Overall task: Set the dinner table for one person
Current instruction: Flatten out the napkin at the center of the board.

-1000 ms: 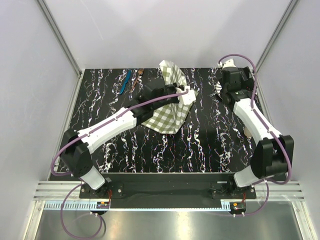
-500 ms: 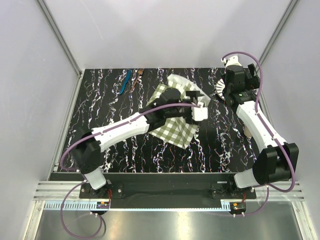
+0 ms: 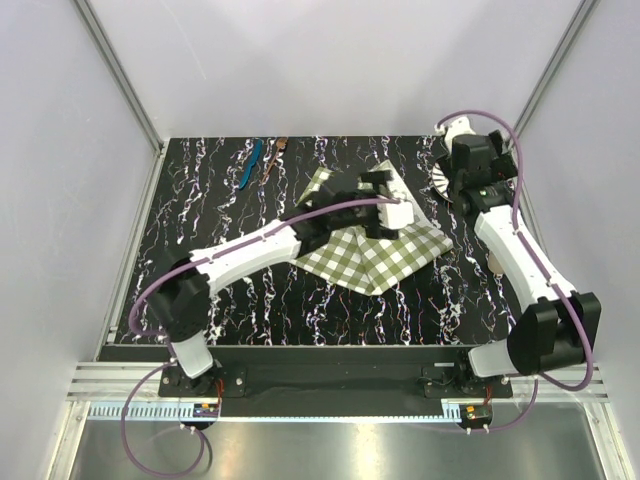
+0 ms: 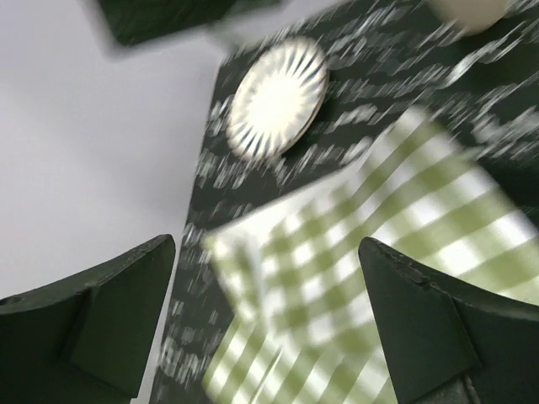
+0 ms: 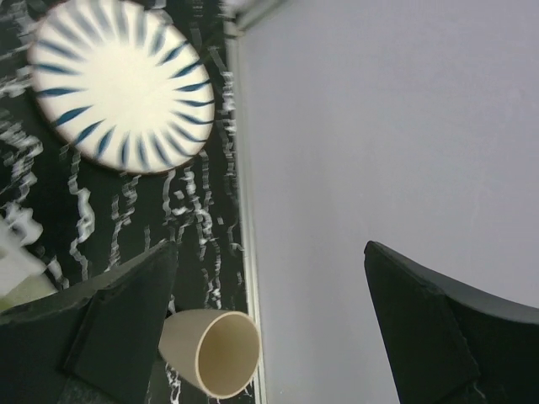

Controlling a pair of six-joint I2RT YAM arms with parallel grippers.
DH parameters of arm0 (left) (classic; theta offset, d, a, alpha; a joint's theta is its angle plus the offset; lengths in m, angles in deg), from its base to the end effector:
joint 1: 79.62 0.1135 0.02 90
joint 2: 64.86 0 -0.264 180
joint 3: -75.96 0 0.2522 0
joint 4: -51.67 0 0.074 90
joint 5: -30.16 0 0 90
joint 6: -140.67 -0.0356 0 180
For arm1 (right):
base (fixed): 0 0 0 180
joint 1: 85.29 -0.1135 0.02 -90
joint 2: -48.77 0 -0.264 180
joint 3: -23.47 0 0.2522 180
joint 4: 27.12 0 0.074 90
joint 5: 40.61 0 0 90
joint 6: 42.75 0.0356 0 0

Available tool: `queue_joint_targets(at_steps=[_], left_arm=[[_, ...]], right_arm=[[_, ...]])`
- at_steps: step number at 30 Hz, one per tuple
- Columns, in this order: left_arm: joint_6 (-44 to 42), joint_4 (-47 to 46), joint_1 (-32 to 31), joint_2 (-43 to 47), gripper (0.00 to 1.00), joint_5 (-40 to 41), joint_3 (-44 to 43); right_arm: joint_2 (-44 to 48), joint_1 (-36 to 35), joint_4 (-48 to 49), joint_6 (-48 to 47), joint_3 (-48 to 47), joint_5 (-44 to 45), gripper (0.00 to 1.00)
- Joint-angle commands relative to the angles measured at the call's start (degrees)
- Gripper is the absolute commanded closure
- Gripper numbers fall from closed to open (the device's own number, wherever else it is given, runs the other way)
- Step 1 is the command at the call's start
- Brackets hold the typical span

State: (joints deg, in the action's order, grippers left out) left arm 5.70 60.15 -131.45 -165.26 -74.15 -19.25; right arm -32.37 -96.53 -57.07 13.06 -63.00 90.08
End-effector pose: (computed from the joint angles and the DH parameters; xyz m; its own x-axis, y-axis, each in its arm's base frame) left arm 0.2553 -0.3390 0.3247 0.5400 0.4212 -0.7287 0.7472 0.1588 0.6454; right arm 0.3206 0.0400 0.3557 -0.5816 -0.5500 -0.5994 0.1290 0.6651 -0.7355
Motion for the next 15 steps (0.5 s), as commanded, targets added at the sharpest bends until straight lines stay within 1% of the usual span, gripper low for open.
queue_joint_targets(at_steps=[1, 2, 3, 4, 5, 6, 7, 8, 9, 10, 12, 15], left_arm=[[-3.4, 4.5, 7.7, 6.5, 0.01, 8.2, 3.5], [-4.3, 5.2, 9.5, 8.6, 0.01, 8.7, 5.0], [-7.4, 9.7, 12.8, 9.8, 0.01, 8.2, 6.4], [-9.0, 10.9, 14.3, 12.7, 0.01, 8.0, 10.0], [-10.9, 11.9, 15.8, 14.3, 0.01, 7.5, 12.2], [-15.2, 15.5, 18.3, 16.0, 0.01, 4.8, 14.1], [-17.4, 17.0, 19.5, 17.8, 0.01, 3.1, 18.0], [-19.5, 19.1, 20.4, 21.0, 0.01, 1.1, 19.8], [-22.8, 23.5, 21.6, 22.5, 0.01, -2.8, 21.2], [-24.1, 25.8, 21.7, 23.8, 0.01, -4.5, 23.2], [-24.3, 30.9, 21.5, 26.2, 0.01, -8.4, 24.6], [-20.2, 31.6, 20.3, 28.0, 0.01, -11.4, 25.6]], right_arm=[[4.7, -2.2, -5.7, -4.3, 2.6, -11.9, 0.01], [5.5, -2.9, -6.0, -7.5, 3.8, -13.1, 0.02], [6.7, -4.5, -7.1, -9.2, 6.0, -16.1, 0.02], [7.4, -5.2, -7.2, -12.9, 7.2, -17.0, 0.04], [8.2, -5.8, -7.2, -14.2, 8.4, -18.0, 0.04], [9.2, -6.8, -7.6, -15.9, 9.3, -20.1, 0.04], [9.7, -7.3, -7.3, -17.8, 11.4, -20.6, 0.04], [9.9, -7.8, -7.0, -20.7, 12.3, -21.3, 0.03], [10.3, -8.1, -7.0, -22.2, 13.0, -22.0, 0.02], [10.5, -8.8, -6.5, -24.5, 14.2, -22.5, 0.02], [10.0, -9.4, -6.3, -25.7, 14.6, -22.8, 0.01], [9.9, -10.6, -6.9, -27.5, 15.0, -23.5, 0.00]])
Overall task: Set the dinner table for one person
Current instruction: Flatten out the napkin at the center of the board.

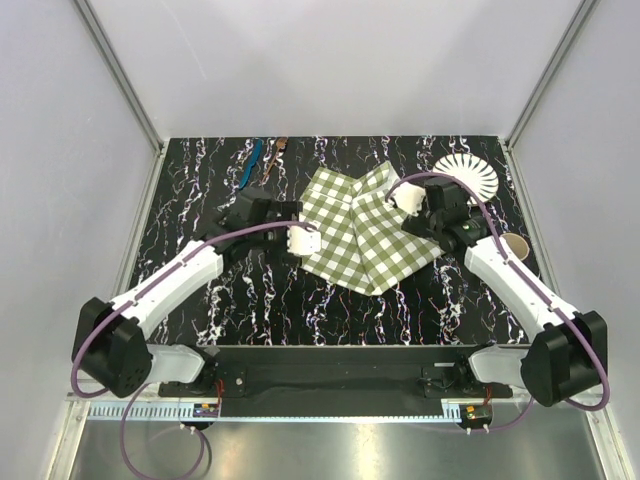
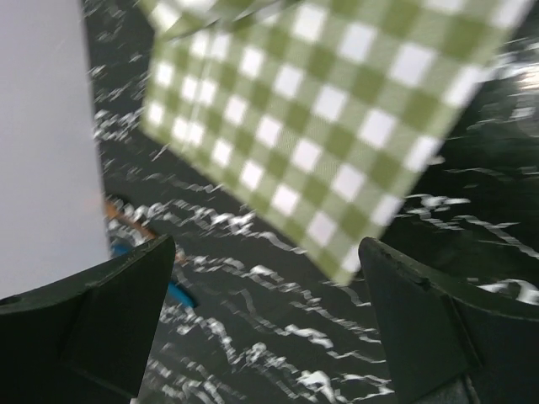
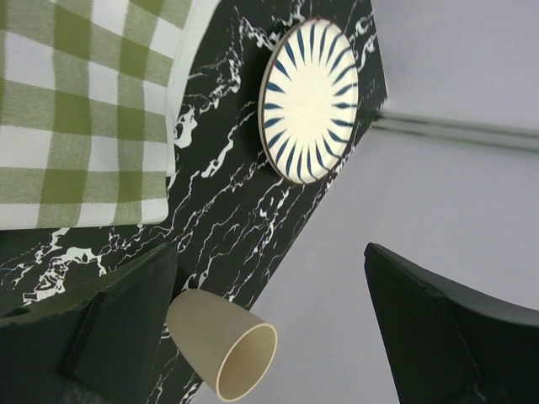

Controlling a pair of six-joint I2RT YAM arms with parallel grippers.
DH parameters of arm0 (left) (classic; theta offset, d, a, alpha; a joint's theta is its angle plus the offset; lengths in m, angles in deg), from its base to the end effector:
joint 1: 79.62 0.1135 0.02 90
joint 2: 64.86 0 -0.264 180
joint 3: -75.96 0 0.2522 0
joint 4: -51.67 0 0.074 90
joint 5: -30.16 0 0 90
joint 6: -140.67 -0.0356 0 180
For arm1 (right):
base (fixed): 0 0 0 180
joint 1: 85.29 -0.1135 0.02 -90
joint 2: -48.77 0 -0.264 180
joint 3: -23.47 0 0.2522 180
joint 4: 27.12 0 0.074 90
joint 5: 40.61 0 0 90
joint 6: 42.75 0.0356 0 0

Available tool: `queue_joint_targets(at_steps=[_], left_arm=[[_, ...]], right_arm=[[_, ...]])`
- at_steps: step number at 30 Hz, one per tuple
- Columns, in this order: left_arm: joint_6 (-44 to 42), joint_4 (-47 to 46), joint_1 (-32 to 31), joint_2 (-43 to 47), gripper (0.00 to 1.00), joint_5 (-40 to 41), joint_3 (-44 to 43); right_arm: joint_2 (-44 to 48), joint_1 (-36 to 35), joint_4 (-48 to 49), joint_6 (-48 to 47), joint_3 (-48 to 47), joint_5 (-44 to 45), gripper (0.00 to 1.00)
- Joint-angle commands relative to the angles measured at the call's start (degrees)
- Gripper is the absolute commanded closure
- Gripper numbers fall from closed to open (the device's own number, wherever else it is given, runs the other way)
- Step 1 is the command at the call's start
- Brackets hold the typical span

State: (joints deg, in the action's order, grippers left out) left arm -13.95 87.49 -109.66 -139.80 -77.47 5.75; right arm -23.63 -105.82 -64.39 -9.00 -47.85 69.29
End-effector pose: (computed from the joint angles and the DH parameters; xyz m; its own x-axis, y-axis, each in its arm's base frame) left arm 0.2411 -0.1519 0.2775 0.3698 0.7808 -0.5036 0.7983 0.0102 0.6021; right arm 0.2633 0.0857 0.2937 -0.2565 -0.9309 -0.2601 -0.5275 0.3603 -0.7694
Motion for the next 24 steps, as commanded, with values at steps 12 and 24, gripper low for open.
queue_joint_targets(at_steps=[12, 24], left_arm=[[-8.0, 2.1, -3.8, -3.5, 0.01, -4.7, 9.4], [-6.8, -15.9, -3.5, -12.9, 0.01, 5.3, 13.4]], right_arm=[[1.1, -4.7, -1.7, -6.0, 5.9, -2.9, 0.00], [2.1, -4.9, -2.2, -3.3, 7.5, -2.2, 0.01]])
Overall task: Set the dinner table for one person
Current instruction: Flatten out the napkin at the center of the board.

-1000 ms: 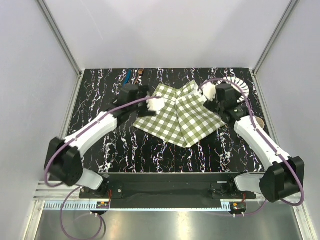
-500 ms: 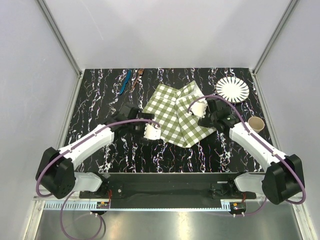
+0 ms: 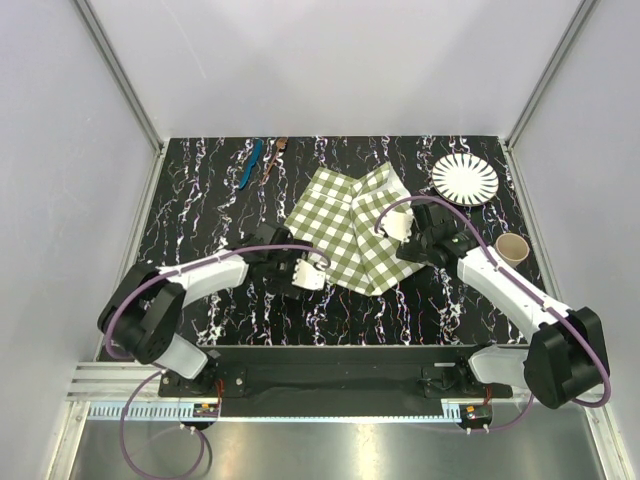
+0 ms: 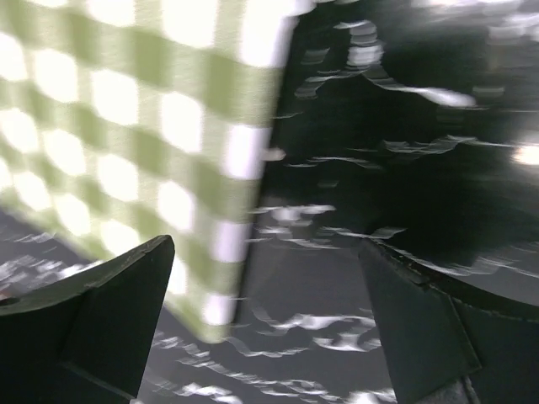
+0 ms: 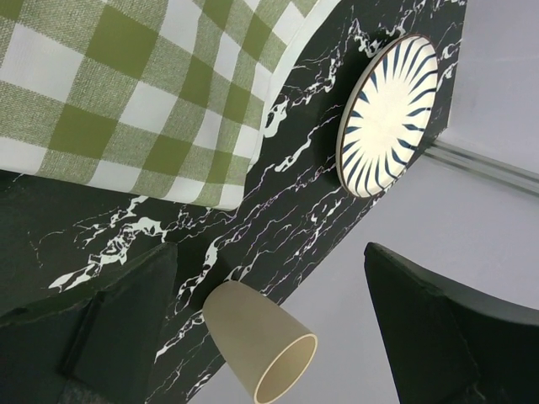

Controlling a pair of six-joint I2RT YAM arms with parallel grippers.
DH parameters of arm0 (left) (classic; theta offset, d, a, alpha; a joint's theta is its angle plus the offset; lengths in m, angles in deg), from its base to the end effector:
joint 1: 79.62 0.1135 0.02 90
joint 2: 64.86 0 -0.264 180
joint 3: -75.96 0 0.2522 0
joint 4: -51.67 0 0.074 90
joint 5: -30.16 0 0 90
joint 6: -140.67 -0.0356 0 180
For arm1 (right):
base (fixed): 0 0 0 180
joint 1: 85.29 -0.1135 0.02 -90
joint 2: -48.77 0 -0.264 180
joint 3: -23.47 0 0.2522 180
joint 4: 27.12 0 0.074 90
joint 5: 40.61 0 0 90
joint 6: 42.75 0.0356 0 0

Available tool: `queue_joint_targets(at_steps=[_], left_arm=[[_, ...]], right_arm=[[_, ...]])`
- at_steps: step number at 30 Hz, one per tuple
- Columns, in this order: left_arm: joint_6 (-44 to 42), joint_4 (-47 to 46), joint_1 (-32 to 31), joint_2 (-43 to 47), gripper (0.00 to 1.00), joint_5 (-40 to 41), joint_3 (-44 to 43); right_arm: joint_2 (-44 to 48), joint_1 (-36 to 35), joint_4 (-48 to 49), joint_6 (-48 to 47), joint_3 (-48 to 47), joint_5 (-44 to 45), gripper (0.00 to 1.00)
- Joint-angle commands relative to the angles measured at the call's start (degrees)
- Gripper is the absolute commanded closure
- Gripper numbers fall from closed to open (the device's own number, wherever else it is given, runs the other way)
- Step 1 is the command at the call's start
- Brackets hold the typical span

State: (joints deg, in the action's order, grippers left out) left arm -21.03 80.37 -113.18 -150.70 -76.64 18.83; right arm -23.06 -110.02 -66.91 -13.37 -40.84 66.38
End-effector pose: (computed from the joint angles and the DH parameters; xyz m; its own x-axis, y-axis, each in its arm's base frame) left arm 0.2279 -0.1635 0.1646 0.4052 0.8219 -0.4003 0.8735 -0.2187 0.4349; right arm 0.2414 0.0997 0.2519 -0.1357 -0.9800 -0.1455 -0.6898 0.1989 -0.6962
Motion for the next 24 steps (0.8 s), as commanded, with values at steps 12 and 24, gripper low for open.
queue_joint_targets(at_steps=[12, 24], left_arm=[[-2.2, -12.0, 0.1, -7.2, 0.04, 7.8, -0.6], [-2.0, -7.2, 0.5, -7.9, 0.17, 7.9, -3.1]], right_arm=[[2.3, -0.7, 0.3, 2.4, 2.5, 0.8, 0.02], [8.5, -0.9, 7.6, -7.4, 17.0, -5.8, 0.04]])
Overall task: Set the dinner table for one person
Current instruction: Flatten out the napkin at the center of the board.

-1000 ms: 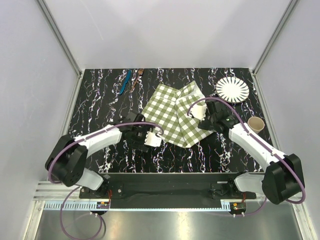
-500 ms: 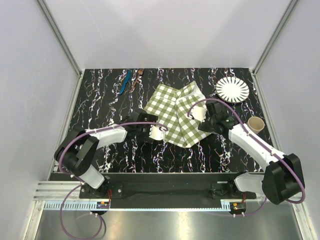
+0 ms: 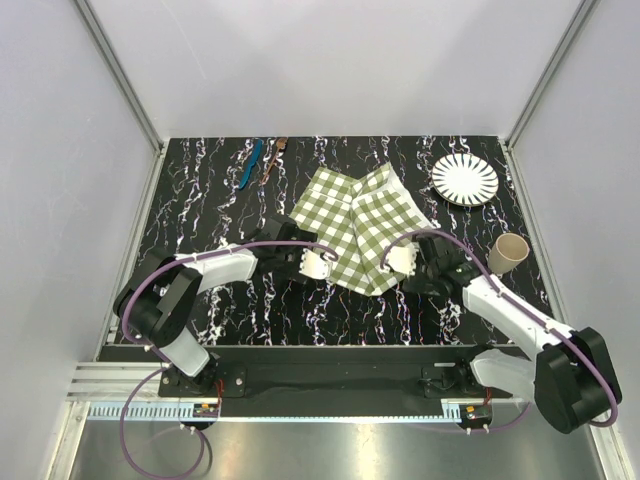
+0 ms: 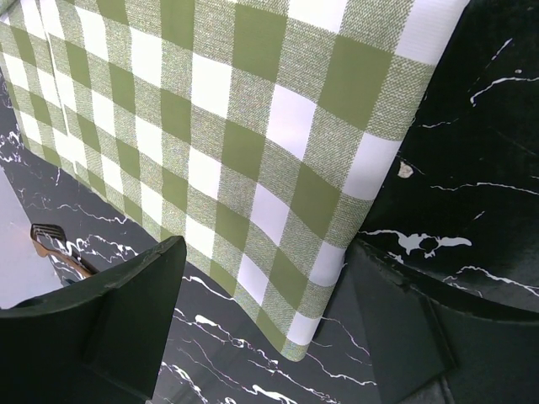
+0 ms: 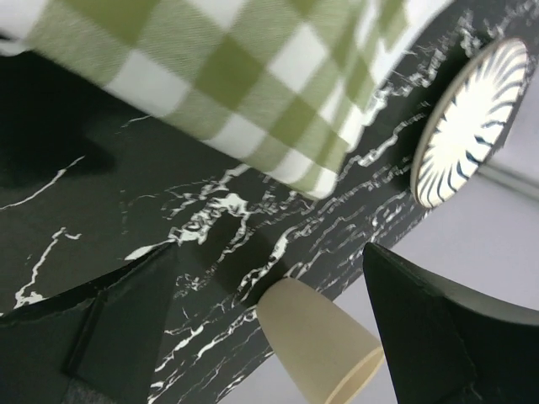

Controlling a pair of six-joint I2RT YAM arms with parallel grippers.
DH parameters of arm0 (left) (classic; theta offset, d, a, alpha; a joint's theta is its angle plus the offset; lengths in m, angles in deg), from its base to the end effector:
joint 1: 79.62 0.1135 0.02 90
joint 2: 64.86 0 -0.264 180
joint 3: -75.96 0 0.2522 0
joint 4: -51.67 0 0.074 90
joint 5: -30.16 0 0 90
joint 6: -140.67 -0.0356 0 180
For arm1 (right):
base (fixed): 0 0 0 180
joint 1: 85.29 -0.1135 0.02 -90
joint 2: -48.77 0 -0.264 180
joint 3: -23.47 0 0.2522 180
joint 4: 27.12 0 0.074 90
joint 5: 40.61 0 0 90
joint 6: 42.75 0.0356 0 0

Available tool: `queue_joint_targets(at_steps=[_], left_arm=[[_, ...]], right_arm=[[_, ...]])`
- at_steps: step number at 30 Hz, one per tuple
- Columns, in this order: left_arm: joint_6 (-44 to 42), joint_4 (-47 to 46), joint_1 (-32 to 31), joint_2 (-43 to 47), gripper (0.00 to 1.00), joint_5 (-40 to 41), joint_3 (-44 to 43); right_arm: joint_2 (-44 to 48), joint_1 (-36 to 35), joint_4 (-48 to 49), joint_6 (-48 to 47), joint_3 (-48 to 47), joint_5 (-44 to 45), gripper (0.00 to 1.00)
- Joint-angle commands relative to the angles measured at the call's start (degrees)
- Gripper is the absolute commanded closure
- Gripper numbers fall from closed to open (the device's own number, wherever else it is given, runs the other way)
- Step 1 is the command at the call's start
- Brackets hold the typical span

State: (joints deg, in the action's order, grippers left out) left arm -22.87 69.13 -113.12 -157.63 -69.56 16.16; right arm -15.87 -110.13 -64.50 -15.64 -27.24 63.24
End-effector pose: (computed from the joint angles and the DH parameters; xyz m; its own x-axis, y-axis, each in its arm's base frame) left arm 0.2584 -0.1782 0.1559 0.4256 0.8519 -0.3053 0.7960 -0.1920 0.5740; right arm 0.2028 0.0845 0.2066 -0.0806 -0.9897 -0.1185 -0.7545 0.1383 -0.6416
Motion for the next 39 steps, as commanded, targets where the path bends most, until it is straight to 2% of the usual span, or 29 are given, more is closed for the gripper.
queue_joint_targets(at_steps=[1, 6, 9, 12, 16, 17, 18, 19, 20, 21, 22, 23, 27, 31, 34, 39], left_arm=[[0.0, 4.0, 0.4, -0.8, 0.18, 0.8, -0.5], [0.3, 4.6, 0.5, -0.3, 0.17, 1.4, -0.8], [0.6, 5.0, 0.7, 0.1, 0.18, 1.7, -1.2], [0.9, 5.3, 0.7, 0.0, 0.18, 2.1, -1.4], [1.6, 5.3, 0.8, -0.1, 0.26, 2.2, -1.6], [1.6, 5.4, 0.8, -0.1, 0.29, 2.2, -1.8], [1.7, 5.5, 0.8, -0.4, 0.33, 2.3, -1.9], [1.8, 5.7, 0.8, -0.5, 0.48, 2.3, -2.1], [2.1, 6.2, 0.8, -0.6, 0.57, 2.3, -2.6], [2.3, 6.6, 0.8, -0.7, 0.71, 2.4, -2.9], [2.7, 6.7, 0.8, -0.7, 0.83, 2.6, -3.3], [3.6, 6.9, 0.8, -0.7, 1.00, 2.5, -3.7], [5.0, 7.3, 1.0, 0.3, 1.00, 5.1, -5.2], [9.1, 9.6, 3.4, 2.3, 1.00, 11.9, -11.9], [11.8, 13.3, 6.4, 3.8, 1.00, 14.5, -20.2], [8.3, 13.7, 6.8, 5.6, 1.00, 21.7, -24.1]], right_arm=[[1.4, -0.8, 6.6, -7.7, 4.5, -3.0, 0.04], [1.6, -0.7, 17.2, -16.8, 13.1, -8.0, 0.03], [-0.7, -0.8, 26.0, -18.8, 16.6, -9.5, 0.03], [-5.7, -0.9, 31.2, -18.3, 16.9, -9.3, 0.05], [-16.0, -0.8, 42.4, -18.1, 16.6, -7.0, 0.12], [-17.8, -0.9, 44.2, -18.0, 15.9, -5.7, 0.17], [-19.3, -0.8, 45.3, -17.4, 15.2, -5.2, 0.27], [-20.6, -0.8, 45.8, -16.9, 14.5, -5.1, 0.41], [-20.6, -0.7, 45.8, -16.5, 13.5, -5.1, 0.58], [-20.1, -0.7, 45.9, -16.2, 13.2, -5.1, 0.85], [-19.5, -0.8, 47.2, -16.4, 13.2, -5.1, 0.98], [-19.1, -0.7, 48.1, -16.7, 13.2, -4.0, 1.00], [-17.8, -0.8, 49.6, -18.4, 11.0, 1.3, 1.00], [-13.8, -0.9, 48.3, -20.0, 6.5, 6.0, 1.00], [-12.1, -0.8, 47.9, -21.6, 2.4, 9.2, 1.00], [-10.4, -0.7, 48.8, -28.0, -1.2, 12.3, 1.00]])
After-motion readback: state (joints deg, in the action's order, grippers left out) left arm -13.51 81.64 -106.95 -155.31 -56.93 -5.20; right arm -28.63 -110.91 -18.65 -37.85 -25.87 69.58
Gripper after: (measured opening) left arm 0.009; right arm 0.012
